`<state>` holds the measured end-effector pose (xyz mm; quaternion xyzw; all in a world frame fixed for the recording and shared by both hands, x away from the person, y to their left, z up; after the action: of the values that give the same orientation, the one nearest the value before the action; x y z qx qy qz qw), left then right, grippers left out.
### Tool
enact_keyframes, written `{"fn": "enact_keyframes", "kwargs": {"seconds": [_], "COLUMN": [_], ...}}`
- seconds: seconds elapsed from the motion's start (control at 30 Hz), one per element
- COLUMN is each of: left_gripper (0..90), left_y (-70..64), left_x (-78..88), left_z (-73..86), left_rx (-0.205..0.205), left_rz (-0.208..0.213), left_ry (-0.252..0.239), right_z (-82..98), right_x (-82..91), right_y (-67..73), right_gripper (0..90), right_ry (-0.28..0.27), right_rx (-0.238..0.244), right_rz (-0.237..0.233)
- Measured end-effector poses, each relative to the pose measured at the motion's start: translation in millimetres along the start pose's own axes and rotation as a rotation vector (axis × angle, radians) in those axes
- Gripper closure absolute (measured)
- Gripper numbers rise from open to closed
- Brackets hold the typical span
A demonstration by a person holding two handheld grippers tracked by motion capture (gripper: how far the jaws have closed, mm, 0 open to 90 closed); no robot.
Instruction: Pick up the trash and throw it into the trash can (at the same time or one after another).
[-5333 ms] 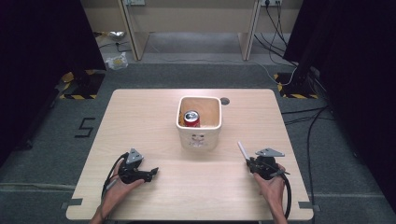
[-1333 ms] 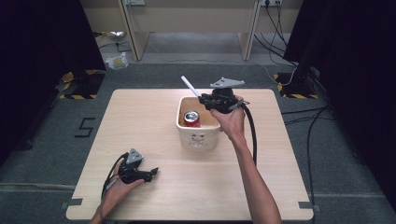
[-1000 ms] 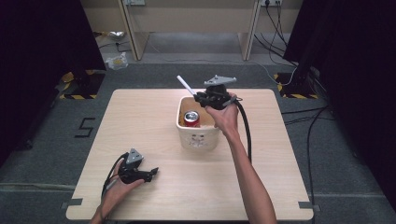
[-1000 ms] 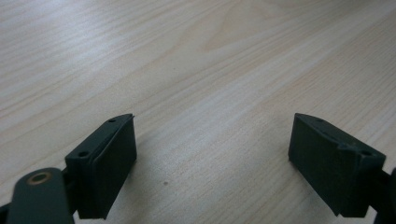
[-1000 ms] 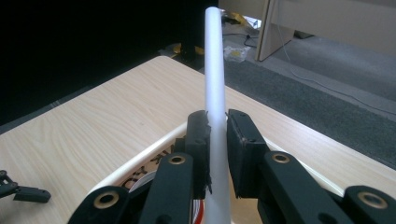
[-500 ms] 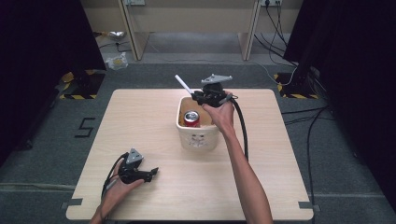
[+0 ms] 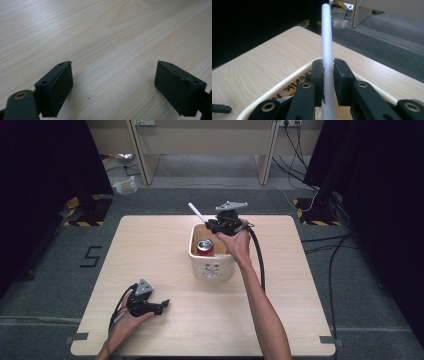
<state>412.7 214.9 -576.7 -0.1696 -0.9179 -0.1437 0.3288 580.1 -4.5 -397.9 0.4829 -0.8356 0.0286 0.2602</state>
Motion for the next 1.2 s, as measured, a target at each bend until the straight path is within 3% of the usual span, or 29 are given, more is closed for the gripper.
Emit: {"fn": "enact_keyframes", "kwargs": {"seconds": [0.37, 0.8, 0.97, 1.2], "left_gripper": [14.4, 14.3, 14.3, 14.4], "left_y": [0.2, 0.2, 0.2, 0.1], "left_x": [0.0, 0.1, 0.1, -0.2], "left_z": [0.0, 0.0, 0.0, -0.1], "left_rx": [-0.001, -0.002, -0.002, 0.0], "left_rz": [-0.001, 0.0, -0.001, -0.001], "left_ry": [0.0, 0.0, 0.0, -0.002], "right_z": [1.8, 6.7, 11.3, 16.1], "right_x": [1.5, 16.1, 22.3, 32.6], "right_y": [1.5, 1.3, -1.4, -3.4], "right_gripper": [75.7, 69.4, 64.4, 49.1], "right_ry": [0.019, 0.025, 0.025, 0.029], "right_rx": [0.003, 0.0, -0.011, -0.022], "right_rz": [0.002, 0.02, 0.027, 0.043]}}
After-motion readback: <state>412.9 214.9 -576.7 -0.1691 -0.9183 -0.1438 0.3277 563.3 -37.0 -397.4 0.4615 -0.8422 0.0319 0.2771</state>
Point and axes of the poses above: each handheld gripper's, and its own axes: x roughly backward along the jaws, z roughly out of its underside, y roughly to its left, the point moved 8 cm from there along -x, roughly forward along the jaws, and after that the axes turned 15 degrees about -z, right-handed, at the moved point
